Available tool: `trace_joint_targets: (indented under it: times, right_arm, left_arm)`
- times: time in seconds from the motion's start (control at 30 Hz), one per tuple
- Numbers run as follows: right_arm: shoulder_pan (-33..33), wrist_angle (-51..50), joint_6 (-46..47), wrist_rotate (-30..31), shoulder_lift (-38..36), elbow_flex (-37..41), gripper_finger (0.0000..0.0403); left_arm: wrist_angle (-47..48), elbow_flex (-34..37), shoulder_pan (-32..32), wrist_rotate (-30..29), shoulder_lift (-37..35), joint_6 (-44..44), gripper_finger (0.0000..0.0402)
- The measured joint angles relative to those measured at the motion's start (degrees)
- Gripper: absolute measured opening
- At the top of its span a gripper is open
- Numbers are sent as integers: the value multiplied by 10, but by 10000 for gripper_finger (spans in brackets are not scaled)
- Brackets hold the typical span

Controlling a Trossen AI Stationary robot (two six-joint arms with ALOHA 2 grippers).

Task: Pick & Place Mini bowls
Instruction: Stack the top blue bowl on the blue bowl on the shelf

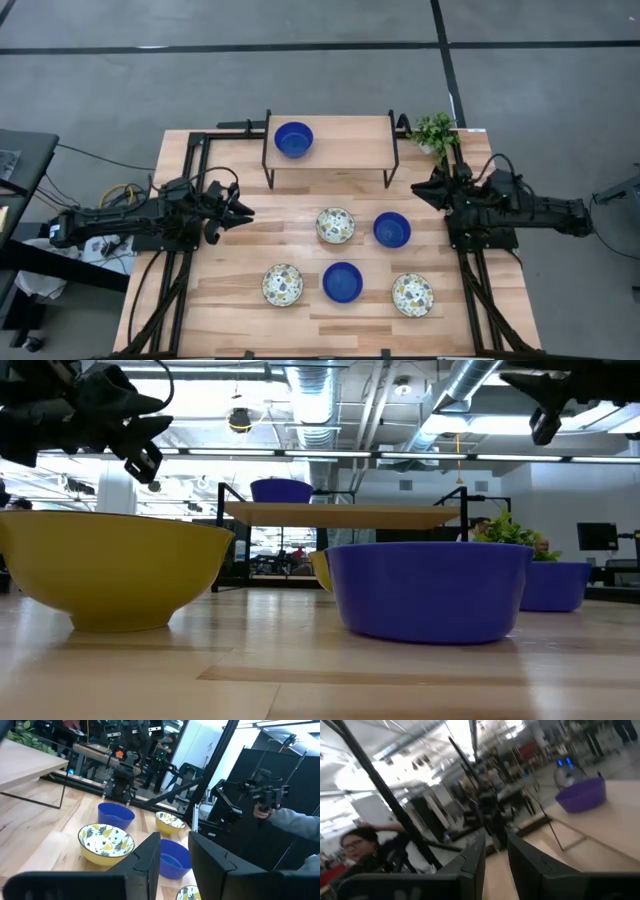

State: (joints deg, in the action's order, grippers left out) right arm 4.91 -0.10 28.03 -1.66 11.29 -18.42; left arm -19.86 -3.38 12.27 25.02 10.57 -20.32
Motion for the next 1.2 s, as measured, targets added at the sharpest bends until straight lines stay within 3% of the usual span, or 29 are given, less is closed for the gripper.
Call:
trace_joint_targets:
  times: [0.23,0.43,0.8,1.2]
  right_arm:
    - [0,-27,0,-2,103,-39,72]
    - [0,-55,0,-21,182,-79,72]
    - [-5,-130,8,-120,299,-158,72]
    - [-75,-252,9,-178,408,-247,72]
  left_arm:
    - [-21,27,0,1,-26,-1,99]
    - [-26,30,0,42,-27,-1,99]
    - [-25,30,0,53,-27,4,99]
    - [-21,30,0,53,-26,3,99]
